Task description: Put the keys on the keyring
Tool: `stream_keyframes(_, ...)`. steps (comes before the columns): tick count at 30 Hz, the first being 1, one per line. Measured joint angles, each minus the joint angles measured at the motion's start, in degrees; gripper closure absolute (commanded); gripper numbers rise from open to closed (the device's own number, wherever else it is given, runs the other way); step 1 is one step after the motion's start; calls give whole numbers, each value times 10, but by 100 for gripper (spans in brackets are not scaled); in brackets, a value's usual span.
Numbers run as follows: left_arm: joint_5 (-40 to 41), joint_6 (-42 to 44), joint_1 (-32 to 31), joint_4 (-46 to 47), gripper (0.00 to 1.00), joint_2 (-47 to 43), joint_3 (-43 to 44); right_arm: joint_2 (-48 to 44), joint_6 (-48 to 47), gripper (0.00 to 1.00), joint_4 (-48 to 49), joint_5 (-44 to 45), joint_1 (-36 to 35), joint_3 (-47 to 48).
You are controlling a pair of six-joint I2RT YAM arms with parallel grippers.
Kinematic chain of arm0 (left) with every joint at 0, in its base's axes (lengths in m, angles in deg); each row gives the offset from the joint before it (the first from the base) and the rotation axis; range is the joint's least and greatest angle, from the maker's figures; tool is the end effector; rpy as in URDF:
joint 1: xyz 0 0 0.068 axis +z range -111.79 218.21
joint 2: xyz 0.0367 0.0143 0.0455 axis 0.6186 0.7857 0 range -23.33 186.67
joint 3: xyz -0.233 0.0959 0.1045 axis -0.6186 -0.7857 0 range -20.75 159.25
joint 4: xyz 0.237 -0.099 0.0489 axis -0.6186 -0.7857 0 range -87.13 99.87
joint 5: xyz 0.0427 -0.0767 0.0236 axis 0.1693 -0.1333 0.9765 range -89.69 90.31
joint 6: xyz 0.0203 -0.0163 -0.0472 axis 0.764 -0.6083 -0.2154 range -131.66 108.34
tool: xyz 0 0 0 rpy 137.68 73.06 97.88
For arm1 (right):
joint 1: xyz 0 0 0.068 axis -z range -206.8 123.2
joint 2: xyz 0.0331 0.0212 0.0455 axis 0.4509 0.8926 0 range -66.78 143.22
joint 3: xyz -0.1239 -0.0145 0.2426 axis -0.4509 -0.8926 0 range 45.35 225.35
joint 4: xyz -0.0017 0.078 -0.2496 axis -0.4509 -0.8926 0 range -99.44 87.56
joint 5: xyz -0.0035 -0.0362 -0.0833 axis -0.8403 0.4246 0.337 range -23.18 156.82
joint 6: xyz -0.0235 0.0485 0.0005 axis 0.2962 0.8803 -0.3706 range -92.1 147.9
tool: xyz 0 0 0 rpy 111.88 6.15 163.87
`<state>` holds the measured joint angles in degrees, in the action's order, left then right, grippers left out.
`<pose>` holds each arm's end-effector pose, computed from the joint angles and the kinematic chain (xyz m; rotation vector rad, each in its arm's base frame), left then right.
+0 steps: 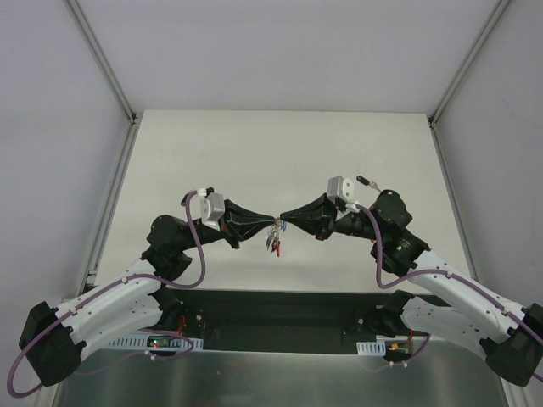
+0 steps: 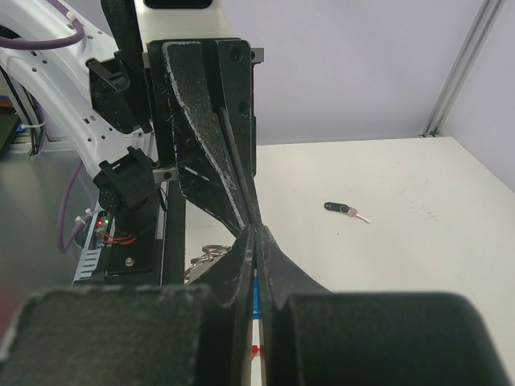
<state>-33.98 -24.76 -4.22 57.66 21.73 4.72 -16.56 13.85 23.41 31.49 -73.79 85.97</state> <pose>0.1161 -0.1332 0.3236 0.8365 0.9310 -1.1699 0.1224 0.1614 0.3635 -1.1217 0.8293 0.8776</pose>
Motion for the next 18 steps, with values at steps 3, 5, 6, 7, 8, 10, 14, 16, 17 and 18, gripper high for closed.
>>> stream_keyframes(3, 0, 0, 0, 0, 100, 1, 0, 0, 0, 99, 0, 0, 0, 0)
stream_keyframes(5, 0, 0, 0, 0, 100, 3, 0, 0, 0, 99, 0, 0, 0, 0)
stream_keyframes(6, 0, 0, 0, 0, 100, 3, 0, 0, 0, 99, 0, 1, 0, 0)
stream_keyframes(7, 0, 0, 0, 0, 100, 4, 0, 0, 0, 99, 0, 1, 0, 0)
stream_keyframes(8, 0, 0, 0, 0, 100, 4, 0, 0, -1, 99, 0, 2, 0, 0)
stream_keyframes(10, 0, 0, 0, 0, 100, 4, 0, 0, -2, 99, 0, 3, 0, 0)
stream_keyframes(14, 0, 0, 0, 0, 100, 5, 0, 0, -6, 99, -5, 5, 0, 0)
stream_keyframes(16, 0, 0, 0, 0, 100, 5, 0, 0, -7, 99, -10, 5, 0, 1)
stream_keyframes(17, 0, 0, 0, 0, 100, 5, 0, 0, -8, 99, -12, 5, 0, 2)
stream_keyframes(18, 0, 0, 0, 0, 100, 5, 0, 0, -9, 99, -13, 5, 0, 3)
